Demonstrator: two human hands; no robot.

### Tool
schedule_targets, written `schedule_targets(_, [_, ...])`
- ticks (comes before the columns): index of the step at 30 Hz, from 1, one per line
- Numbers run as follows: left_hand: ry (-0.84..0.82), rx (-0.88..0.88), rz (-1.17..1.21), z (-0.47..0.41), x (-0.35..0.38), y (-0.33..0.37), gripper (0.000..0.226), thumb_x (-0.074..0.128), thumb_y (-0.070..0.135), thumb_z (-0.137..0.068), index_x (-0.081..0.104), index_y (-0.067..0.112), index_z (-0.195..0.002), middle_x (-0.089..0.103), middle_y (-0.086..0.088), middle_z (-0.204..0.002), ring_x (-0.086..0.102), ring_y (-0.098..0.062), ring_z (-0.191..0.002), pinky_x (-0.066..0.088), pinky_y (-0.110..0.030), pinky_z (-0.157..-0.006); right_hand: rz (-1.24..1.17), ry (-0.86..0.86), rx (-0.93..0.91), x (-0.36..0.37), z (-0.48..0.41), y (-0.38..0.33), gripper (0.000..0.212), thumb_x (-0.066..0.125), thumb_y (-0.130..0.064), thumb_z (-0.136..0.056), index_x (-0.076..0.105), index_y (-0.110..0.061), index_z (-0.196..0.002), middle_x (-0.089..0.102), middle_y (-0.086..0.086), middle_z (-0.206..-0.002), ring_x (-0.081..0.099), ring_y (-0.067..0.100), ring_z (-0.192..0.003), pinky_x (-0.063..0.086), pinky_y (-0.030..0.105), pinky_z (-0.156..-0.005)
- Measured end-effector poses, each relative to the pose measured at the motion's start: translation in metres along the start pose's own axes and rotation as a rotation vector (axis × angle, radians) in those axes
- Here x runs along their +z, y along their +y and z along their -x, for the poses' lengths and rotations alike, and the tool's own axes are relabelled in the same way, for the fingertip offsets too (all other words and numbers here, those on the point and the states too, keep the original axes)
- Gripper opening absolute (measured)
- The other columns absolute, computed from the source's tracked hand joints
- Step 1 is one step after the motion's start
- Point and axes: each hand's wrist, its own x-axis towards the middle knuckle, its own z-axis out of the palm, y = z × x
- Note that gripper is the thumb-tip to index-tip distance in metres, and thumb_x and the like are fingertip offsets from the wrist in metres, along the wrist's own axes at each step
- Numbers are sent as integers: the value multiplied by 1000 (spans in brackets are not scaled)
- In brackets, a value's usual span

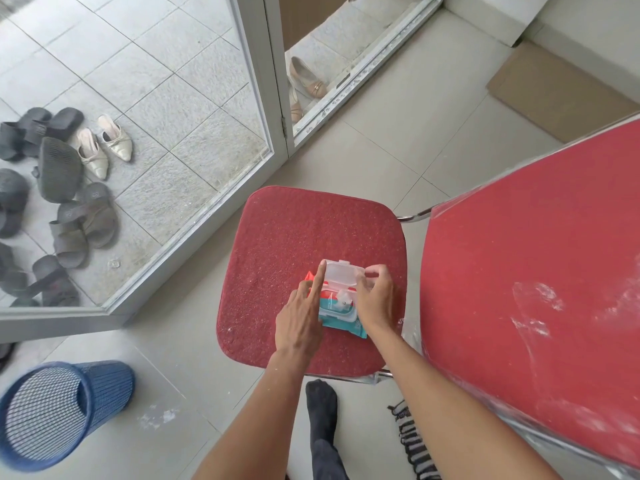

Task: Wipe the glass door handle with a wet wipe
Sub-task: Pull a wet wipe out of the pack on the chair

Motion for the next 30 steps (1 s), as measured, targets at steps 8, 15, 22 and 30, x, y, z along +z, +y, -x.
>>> schedule_targets(8, [-40, -6, 33, 1, 0, 0, 82, 72, 12, -87, 24, 32, -152, 39, 7, -143, 54, -13, -117, 59, -26, -74, 199, -72, -87, -6, 13, 8, 6, 69, -12, -78, 72, -16, -81, 73, -1, -79, 63, 17, -69, 40, 24, -56])
schedule_targets(15, [-46, 23, 36, 2, -2, 2, 70, 72, 6, -85, 37, 31, -139, 38, 5, -140, 55, -15, -116, 60, -28, -71, 206, -138, -253, -7, 26, 29, 18, 76, -18, -74, 73, -25, -90, 64, -10, -84, 60, 10, -69, 56, 36, -62])
schedule_targets(22, [-41, 236, -162, 13, 5, 4, 80, 60, -9, -82, 29, 17, -151, 18, -19, -162, 35, -30, -143, 40, -34, -111, 195, -118, -240, -4, 25, 33, 8, 74, -19, -84, 74, -24, -90, 66, -11, -88, 64, 14, -74, 56, 39, -64])
schedule_targets(30, [-131, 283, -213, 29, 22, -3, 79, 44, 3, -99, -8, 11, -158, -10, -11, -166, -3, -27, -154, 15, -37, -124, 132, -50, -267, -7, 21, 36, 12, 65, -11, -87, 63, -19, -79, 63, -7, -82, 59, 14, -72, 51, 40, -62])
